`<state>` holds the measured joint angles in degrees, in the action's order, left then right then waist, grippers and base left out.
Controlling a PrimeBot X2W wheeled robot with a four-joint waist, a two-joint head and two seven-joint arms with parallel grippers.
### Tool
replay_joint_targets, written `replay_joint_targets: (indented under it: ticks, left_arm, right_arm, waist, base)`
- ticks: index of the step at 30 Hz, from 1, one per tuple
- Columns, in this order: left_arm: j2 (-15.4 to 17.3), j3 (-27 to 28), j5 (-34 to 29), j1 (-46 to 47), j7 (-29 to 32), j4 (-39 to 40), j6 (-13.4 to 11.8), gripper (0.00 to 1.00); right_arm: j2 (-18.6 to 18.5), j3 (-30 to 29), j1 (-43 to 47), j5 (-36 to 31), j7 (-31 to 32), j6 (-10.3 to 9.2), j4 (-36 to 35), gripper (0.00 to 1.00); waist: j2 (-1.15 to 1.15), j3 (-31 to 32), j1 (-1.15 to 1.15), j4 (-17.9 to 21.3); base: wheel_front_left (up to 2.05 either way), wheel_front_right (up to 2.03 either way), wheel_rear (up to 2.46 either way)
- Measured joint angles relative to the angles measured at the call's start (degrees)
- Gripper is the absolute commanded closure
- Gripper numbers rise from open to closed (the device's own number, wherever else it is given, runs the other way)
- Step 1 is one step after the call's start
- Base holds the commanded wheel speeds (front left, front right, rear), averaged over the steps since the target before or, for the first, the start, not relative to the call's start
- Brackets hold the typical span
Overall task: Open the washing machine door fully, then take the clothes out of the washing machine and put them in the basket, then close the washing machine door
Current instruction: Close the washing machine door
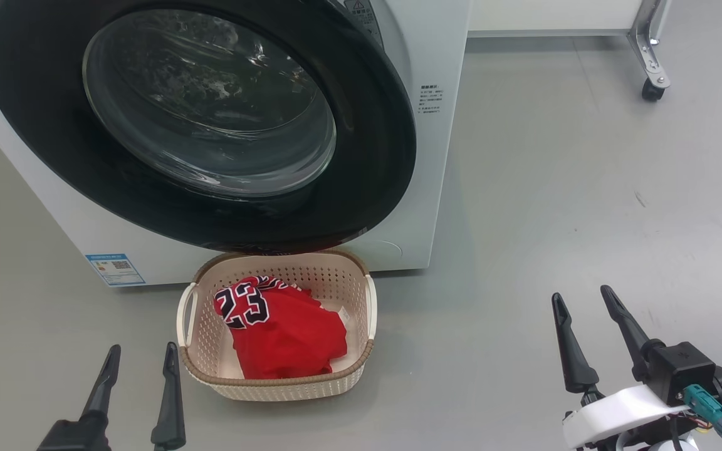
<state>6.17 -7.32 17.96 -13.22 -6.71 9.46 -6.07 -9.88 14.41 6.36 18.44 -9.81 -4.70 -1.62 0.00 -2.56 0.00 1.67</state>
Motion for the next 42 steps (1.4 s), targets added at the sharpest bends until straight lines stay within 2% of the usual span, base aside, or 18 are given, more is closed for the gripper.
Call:
replay_joint_targets:
  ticks: [3, 4, 5, 6, 22, 28, 42]
  left_arm:
    - [-0.08, -0.04, -0.27, 0.0, -0.01, -0.04, -0.03, 0.0]
    - [-0.09, -0.05, -0.45, 0.0, -0.01, -0.05, -0.04, 0.0]
    - [-0.11, -0.08, -0.47, 0.0, -0.01, -0.07, -0.15, 0.0]
    - [-0.14, -0.1, -0.48, 0.0, -0.02, -0.08, -0.15, 0.0]
    - [-0.7, -2.12, -1.85, 0.83, -0.52, -0.21, -0.16, 0.0]
    - [-1.25, -2.74, -1.91, 2.49, -1.21, -0.04, -0.16, 0.0]
    - [-2.12, -5.99, -1.92, 7.6, -2.47, -0.74, -0.14, 0.0]
  right_arm:
    - [-0.16, -0.11, 0.0, 0.0, 0.23, 0.0, -0.22, 0.0]
    - [-0.22, -0.15, 0.0, 0.0, 0.51, 0.0, -0.25, 0.18]
    - [-0.22, -0.24, 0.0, 0.0, 0.51, -0.01, -0.31, 0.76]
    - [-0.22, -0.36, 0.0, 0.0, 0.51, -0.01, -0.43, 1.0]
    - [-2.96, -2.74, -0.44, 0.0, 2.16, -0.09, -1.26, 1.0]
    - [-4.38, -3.28, -5.42, -0.27, 3.07, 0.2, -0.87, 1.0]
    - [-4.32, 0.69, -18.89, -1.04, 6.33, 4.14, 4.1, 1.0]
  waist:
    - [0.0, -0.12, 0.0, -0.15]
    - [0.0, -0.17, 0.0, -0.21]
    - [0.0, -0.21, 0.0, -0.26]
    - [0.0, -0.25, 0.0, -0.31]
    - [0.0, -1.71, 0.0, -2.71]
    - [0.0, -3.37, 0.0, -4.81]
    - [0.0, -7.15, 0.0, -11.14]
  base:
    - [0.0, 0.0, 0.0]
    - [0.0, 0.0, 0.0]
    - [0.0, 0.0, 0.0]
    - [0.0, 0.0, 0.0]
    - [0.0, 0.0, 0.0]
    - [0.0, 0.0, 0.0]
    - [0.0, 0.0, 0.0]
